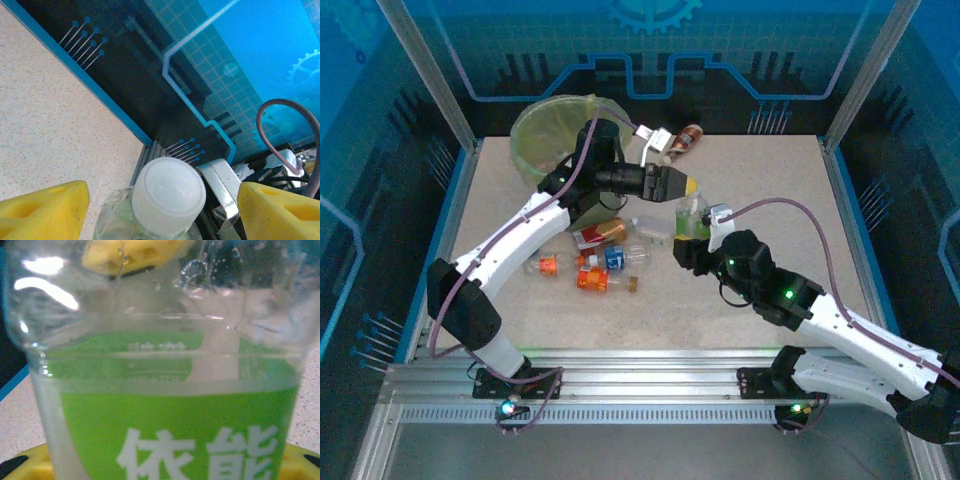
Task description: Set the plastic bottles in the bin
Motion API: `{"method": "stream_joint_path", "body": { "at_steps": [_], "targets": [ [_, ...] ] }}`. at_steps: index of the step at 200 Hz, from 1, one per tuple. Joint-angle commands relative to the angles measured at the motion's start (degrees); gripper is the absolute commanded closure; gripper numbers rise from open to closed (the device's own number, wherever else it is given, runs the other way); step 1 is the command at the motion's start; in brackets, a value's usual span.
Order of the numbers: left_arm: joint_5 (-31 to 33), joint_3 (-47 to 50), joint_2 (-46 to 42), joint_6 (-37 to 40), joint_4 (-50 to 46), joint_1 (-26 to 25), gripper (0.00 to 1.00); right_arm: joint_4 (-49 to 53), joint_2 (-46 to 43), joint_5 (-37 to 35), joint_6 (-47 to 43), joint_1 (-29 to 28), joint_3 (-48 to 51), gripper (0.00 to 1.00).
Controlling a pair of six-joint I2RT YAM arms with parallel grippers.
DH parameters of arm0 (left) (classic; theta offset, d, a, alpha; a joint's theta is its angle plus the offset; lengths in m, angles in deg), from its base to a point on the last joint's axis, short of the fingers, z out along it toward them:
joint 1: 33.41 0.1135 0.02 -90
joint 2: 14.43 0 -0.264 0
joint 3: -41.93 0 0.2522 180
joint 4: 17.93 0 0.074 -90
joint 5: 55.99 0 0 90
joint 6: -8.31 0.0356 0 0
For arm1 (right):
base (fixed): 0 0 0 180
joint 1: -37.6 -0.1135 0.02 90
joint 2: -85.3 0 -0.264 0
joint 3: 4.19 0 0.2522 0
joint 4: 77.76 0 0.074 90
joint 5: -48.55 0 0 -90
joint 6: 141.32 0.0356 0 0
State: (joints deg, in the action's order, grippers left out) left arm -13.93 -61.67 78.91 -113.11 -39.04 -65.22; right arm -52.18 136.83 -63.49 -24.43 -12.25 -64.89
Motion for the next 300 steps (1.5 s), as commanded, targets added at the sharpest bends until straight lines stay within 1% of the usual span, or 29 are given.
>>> {"method": "stream_joint_path", "body": {
  "at_steps": [1, 44, 73, 82, 108, 133, 169, 177, 180, 185, 189, 193, 203, 211, 232, 235, 250, 268, 300],
  "targets": [
    [-2.5, -2.7, 0.9, 0.3, 1.0, -1.1, 0.27, -2.8, -0.5, 0.8, -0.7, 0.1, -1.7, 0.53],
    [-4.0, -3.1, 2.4, -0.8, 2.1, -1.9, 0.47, -3.1, 0.3, 0.9, -0.5, 0.1, -2.1, 0.53],
    [-4.6, -2.9, 2.7, -1.0, 2.2, -2.2, 0.65, -3.4, 1.1, 1.1, -0.5, 0.1, -2.4, 0.53],
    [-4.6, -2.9, 2.6, -1.0, 2.2, -2.2, 0.67, -3.4, 1.3, 1.0, -0.5, 0.1, -2.5, 0.53],
    [-4.7, -2.6, 2.5, -0.9, 2.5, -2.2, 0.68, -3.5, 2.0, 1.2, -0.7, 0.1, -2.9, 0.53],
    [-4.9, -2.4, 2.5, -0.8, 2.4, -2.2, 0.78, -3.5, 2.3, 1.1, -0.7, 0.1, -3.0, 0.53],
    [-4.8, -2.2, 2.4, -1.0, 3.1, -2.3, 0.95, -3.0, 2.3, 0.9, -0.7, 0.1, -3.1, 0.51],
    [-4.7, -2.1, 2.2, -1.1, 3.7, -2.3, 0.99, -2.7, 2.3, 0.8, -0.7, 0.1, -3.2, 0.49],
    [-4.6, -2.0, 2.1, -1.0, 3.9, -2.3, 1.00, -2.6, 2.3, 0.8, -0.7, 0.1, -3.2, 0.46],
    [-4.5, -1.9, 2.0, -1.0, 4.2, -2.2, 1.00, -2.5, 2.2, 0.8, -0.6, 0.1, -3.1, 0.42],
    [-4.3, -1.8, 1.9, -1.0, 4.4, -2.2, 1.00, -2.3, 2.3, 0.6, -0.5, 0.1, -3.1, 0.37],
    [-4.1, -1.7, 1.7, -0.9, 4.7, -2.2, 1.00, -2.0, 2.3, 0.3, -0.5, 0.1, -3.1, 0.30],
    [-3.4, -1.4, 1.2, -0.8, 5.4, -2.1, 1.00, -1.4, 2.3, -0.3, 0.0, 0.1, -3.1, 0.10],
    [-2.6, -1.1, 0.8, -0.5, 5.7, -1.9, 1.00, -0.9, 2.2, -0.5, 0.1, 0.1, -3.1, 0.00],
    [0.4, -0.4, -0.9, 0.6, 5.8, -1.0, 1.00, 0.3, 2.1, 0.0, 0.2, 0.1, -3.1, 0.00],
    [0.8, -0.3, -1.1, 0.7, 5.7, -0.7, 1.00, 0.5, 2.1, 0.1, 0.2, 0.2, -4.6, 0.00],
    [2.5, 0.2, -2.3, 1.1, 5.7, 1.0, 1.00, 1.7, 2.0, 1.0, 0.1, 0.1, -5.5, 0.00],
    [4.3, -0.1, -3.3, 1.9, 4.9, 3.8, 1.00, 2.9, 2.0, 2.8, -0.1, 0.1, -6.6, 0.00],
    [8.3, -3.0, -5.4, 5.5, -0.1, 9.9, 1.00, 4.3, 2.0, 4.3, -0.1, 0.0, -7.9, 0.00]
  ]
}}
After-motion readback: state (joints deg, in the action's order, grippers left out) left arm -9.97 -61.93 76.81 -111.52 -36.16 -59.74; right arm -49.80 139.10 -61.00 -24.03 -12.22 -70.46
